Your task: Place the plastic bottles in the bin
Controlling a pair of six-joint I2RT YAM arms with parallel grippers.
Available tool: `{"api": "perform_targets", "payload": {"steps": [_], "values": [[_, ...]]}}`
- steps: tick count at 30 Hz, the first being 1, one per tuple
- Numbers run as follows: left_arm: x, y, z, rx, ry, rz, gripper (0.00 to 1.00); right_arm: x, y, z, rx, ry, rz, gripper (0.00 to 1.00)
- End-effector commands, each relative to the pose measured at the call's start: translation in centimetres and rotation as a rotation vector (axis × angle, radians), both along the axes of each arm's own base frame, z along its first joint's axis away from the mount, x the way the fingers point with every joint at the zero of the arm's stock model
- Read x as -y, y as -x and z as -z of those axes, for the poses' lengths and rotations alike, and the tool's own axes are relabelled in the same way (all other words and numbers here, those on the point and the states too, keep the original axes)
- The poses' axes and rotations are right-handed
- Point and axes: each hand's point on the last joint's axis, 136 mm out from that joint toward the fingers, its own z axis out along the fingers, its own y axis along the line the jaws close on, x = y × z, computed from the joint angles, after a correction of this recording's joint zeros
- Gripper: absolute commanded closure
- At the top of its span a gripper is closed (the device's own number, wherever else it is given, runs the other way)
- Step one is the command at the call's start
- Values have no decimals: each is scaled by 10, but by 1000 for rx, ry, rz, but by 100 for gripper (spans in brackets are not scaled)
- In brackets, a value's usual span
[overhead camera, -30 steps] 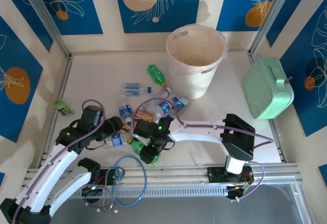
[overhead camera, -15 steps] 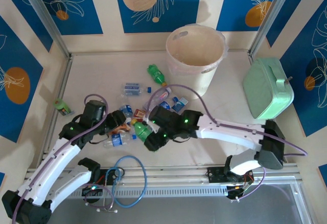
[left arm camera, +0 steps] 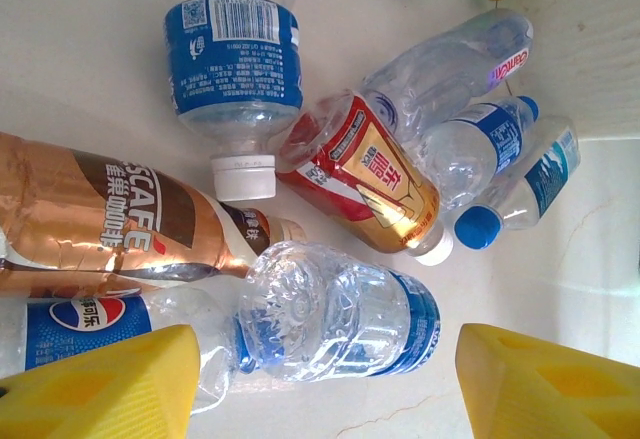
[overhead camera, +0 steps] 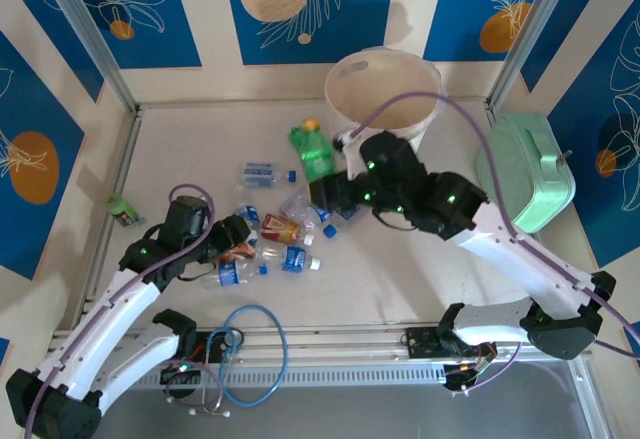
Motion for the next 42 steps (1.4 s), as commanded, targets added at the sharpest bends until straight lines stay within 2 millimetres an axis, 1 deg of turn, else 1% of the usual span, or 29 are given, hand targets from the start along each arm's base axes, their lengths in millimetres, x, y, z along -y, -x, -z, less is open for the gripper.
{"api": "perform_targets", "payload": {"steps": [1, 3, 5, 7, 10, 13, 16, 19, 22, 25, 29, 33, 36, 38, 40, 42], "values": [[3, -3, -1, 8, 26, 5, 31, 31, -37, -30, 28, -22, 173, 46], [4, -3, -1, 7, 23, 12, 32, 46, -61, -37, 18, -37, 251, 46], [4, -3, -1, 11, 19, 16, 32, 55, -83, -42, 4, -54, 292, 46], [3, -2, 1, 8, 17, 16, 32, 64, -106, -41, -7, -47, 343, 45], [4, -1, 2, 6, 16, 27, 32, 75, -134, -33, -40, -45, 396, 46], [3, 0, 3, 6, 3, 37, 32, 88, -156, -26, -57, -66, 443, 46], [3, 0, 3, 5, -5, 50, 32, 102, -172, -20, -80, -76, 483, 46], [5, -1, 4, 7, -9, 59, 32, 113, -184, -17, -102, -78, 506, 46], [6, -2, 6, -1, -10, 69, 32, 116, -189, -15, -113, -80, 508, 45], [7, -2, 8, -2, -11, 71, 31, 118, -191, -12, -114, -72, 517, 33], [8, -2, 7, 0, -7, 76, 29, 122, -193, -11, -114, -71, 533, 23], [7, 0, 6, 3, -9, 76, 28, 125, -191, -17, -97, -74, 539, 20], [5, 1, 5, 7, -11, 73, 27, 125, -185, -24, -80, -79, 525, 20], [4, 2, 6, 3, -14, 72, 27, 123, -178, -28, -64, -79, 512, 20], [3, 4, 6, -1, -18, 72, 27, 120, -167, -32, -48, -76, 489, 20], [0, 7, 8, -6, -31, 67, 28, 112, -150, -34, -29, -68, 445, 20]]}}
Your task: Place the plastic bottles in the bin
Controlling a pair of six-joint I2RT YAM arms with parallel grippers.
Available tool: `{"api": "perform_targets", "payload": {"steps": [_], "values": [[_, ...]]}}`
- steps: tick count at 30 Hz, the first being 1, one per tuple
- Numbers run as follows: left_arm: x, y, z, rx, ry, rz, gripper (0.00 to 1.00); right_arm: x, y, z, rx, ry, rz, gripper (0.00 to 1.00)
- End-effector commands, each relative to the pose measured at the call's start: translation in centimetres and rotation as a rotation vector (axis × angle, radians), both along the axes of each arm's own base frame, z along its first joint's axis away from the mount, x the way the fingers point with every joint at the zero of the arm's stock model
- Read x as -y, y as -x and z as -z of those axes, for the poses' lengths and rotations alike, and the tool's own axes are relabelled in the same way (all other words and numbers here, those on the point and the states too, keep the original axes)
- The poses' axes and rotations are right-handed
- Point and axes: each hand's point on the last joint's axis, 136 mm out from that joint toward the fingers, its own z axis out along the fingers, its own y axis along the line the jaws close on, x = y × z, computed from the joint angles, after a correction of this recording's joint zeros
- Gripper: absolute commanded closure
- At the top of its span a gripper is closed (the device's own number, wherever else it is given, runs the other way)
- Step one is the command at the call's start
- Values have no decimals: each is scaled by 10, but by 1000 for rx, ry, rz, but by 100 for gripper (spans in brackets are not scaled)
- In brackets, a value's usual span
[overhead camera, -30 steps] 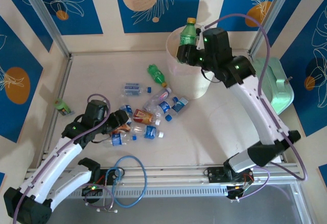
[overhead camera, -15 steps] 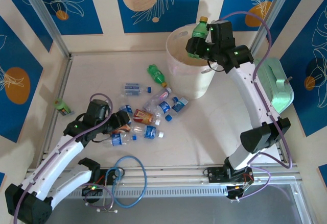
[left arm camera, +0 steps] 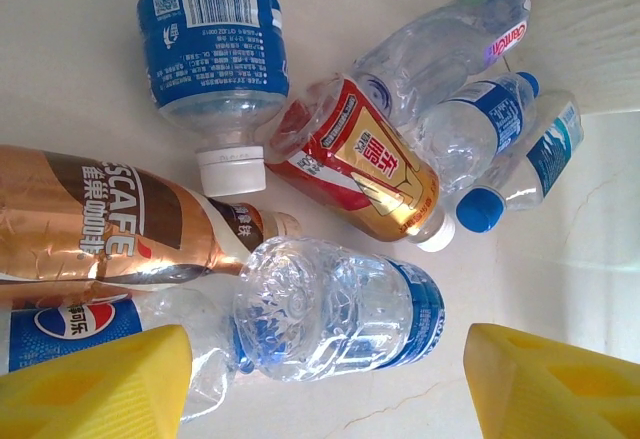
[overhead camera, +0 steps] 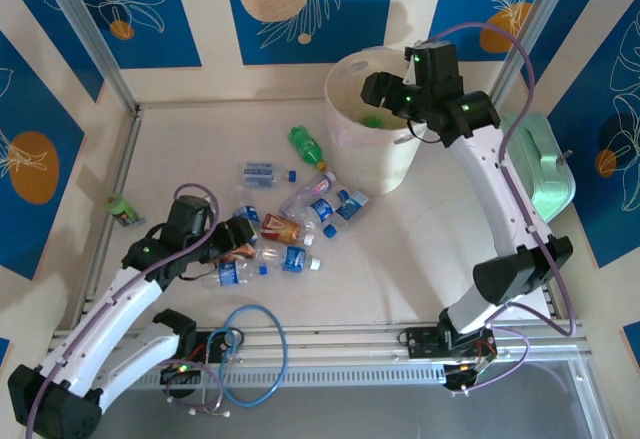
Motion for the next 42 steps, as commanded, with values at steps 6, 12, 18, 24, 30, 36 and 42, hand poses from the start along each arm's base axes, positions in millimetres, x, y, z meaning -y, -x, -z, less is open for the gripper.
{"api": "perform_targets", "payload": {"steps": [6, 12, 18, 24, 30, 36, 42], "values": [[-27, 19, 7, -14, -81, -58, 27, -53, 104, -18, 154, 52, -275, 20], [-53, 33, 13, -36, -138, -169, 27, -94, 171, 23, 125, 102, -434, 20], [-54, 27, 14, -25, -141, -194, 26, -112, 202, 82, 10, 124, -454, 21], [-41, -12, -4, 35, -157, -168, 26, -114, 212, 121, -89, 125, -414, 21], [-27, -57, -10, 56, -254, -91, 23, -111, 215, 129, -110, 111, -388, 21], [-17, -90, 11, 25, -329, -49, 18, -106, 219, 126, -97, 111, -376, 21], [-8, -114, 36, -42, -371, -10, 11, -99, 224, 126, -98, 109, -363, 21]]}}
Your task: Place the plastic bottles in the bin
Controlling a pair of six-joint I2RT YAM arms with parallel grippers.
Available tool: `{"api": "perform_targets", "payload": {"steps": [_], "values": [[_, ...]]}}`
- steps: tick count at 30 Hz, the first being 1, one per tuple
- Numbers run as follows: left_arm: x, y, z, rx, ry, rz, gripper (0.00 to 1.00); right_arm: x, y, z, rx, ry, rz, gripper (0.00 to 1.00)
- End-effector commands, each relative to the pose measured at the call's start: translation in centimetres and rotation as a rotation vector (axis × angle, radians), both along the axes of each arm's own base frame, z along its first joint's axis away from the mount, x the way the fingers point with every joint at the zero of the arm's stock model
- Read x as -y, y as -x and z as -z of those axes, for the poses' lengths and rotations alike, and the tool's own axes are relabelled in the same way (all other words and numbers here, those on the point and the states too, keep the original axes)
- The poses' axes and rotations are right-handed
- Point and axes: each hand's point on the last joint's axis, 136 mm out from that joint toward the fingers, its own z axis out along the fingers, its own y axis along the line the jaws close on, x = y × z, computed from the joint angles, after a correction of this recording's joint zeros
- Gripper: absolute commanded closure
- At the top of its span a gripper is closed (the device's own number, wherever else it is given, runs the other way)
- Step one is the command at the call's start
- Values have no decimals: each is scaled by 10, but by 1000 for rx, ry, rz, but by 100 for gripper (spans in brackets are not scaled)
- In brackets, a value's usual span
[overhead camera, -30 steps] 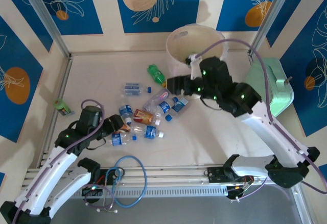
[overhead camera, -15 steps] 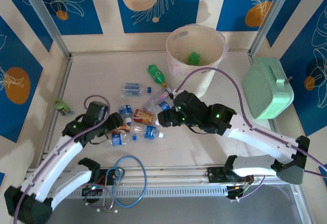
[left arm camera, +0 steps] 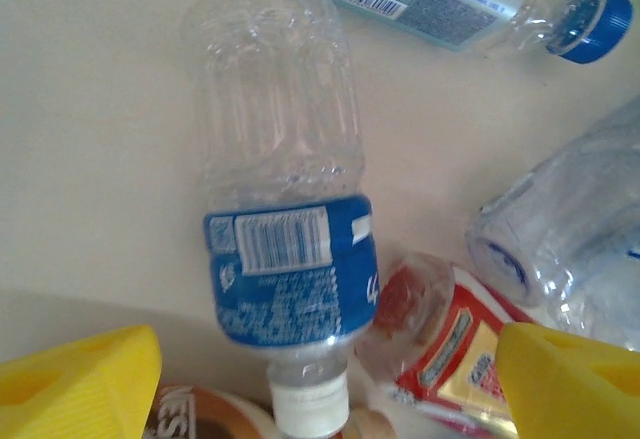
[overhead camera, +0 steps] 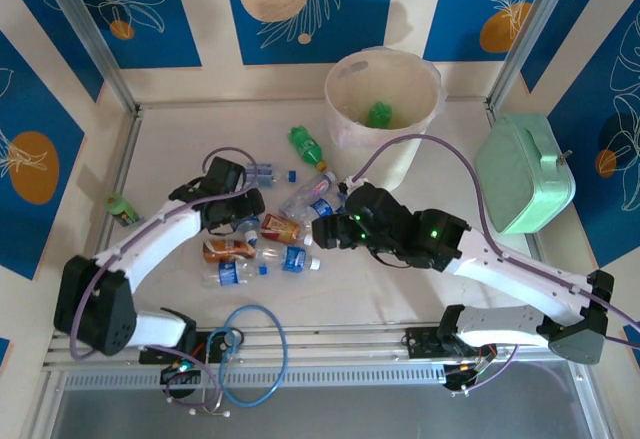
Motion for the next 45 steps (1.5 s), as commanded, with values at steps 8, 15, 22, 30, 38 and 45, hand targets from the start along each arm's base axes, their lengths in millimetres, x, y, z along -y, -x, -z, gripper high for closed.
{"api": "perform_targets", "payload": {"steps": [8, 15, 22, 30, 38, 45], "values": [[3, -35, 18, -37, -58, 34, 16, 17, 3, 4, 8, 6, 53, 21], [5, -34, 43, -110, -59, 36, 20, 23, 3, 2, 14, 7, 66, 21], [6, -29, 60, -163, -66, 44, 21, 26, 1, 2, 8, 6, 74, 21], [11, -28, 71, -197, -54, 57, 23, 29, -2, 2, 5, 5, 81, 21], [11, -31, 58, -166, -44, 55, 35, 33, -2, 2, 6, 3, 90, 21], [9, -35, 36, -117, -57, 68, 39, 36, -3, -1, 11, -10, 99, 21]]}}
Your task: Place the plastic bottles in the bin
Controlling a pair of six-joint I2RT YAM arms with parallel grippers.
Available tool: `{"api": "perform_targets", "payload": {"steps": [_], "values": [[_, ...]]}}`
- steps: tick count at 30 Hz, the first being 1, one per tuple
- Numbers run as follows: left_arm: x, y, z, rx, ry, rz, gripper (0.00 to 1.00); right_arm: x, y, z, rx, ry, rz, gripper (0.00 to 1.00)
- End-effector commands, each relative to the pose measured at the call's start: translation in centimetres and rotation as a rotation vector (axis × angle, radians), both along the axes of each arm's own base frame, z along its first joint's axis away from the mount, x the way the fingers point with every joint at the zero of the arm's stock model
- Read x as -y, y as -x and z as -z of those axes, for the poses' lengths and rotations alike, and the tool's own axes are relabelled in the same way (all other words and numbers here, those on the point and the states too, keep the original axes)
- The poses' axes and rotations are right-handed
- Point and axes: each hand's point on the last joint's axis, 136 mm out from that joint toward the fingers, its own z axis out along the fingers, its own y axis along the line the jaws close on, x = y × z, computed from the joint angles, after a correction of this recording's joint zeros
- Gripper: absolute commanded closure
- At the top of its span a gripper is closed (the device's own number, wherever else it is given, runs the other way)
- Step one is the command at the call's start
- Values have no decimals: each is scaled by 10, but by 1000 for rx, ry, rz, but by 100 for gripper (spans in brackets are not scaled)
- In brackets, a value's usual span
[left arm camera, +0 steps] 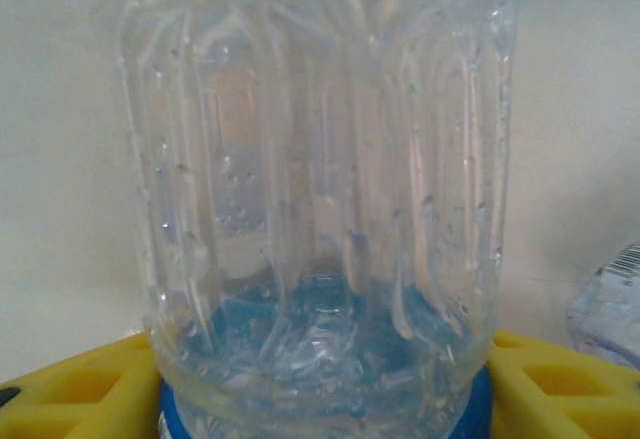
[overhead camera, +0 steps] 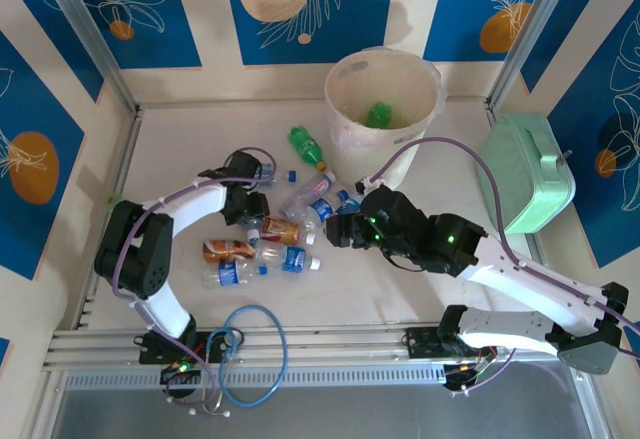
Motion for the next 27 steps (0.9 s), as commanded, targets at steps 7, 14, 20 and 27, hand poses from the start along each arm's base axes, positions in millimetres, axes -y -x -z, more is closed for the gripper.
{"api": "perform_targets", "payload": {"steps": [7, 14, 20, 27], "values": [[1, -11, -82, 208, 56, 46, 42, 15, -3, -19, -21, -105, 57, 21], [24, -2, -175, 465, 232, 193, 42, 8, -10, -72, -17, -299, 11, 21], [69, 29, -239, 614, 544, 400, 41, -5, -16, -102, 15, -356, -41, 21], [94, 59, -256, 634, 733, 552, 43, -25, -20, -121, 28, -424, -121, 19]]}}
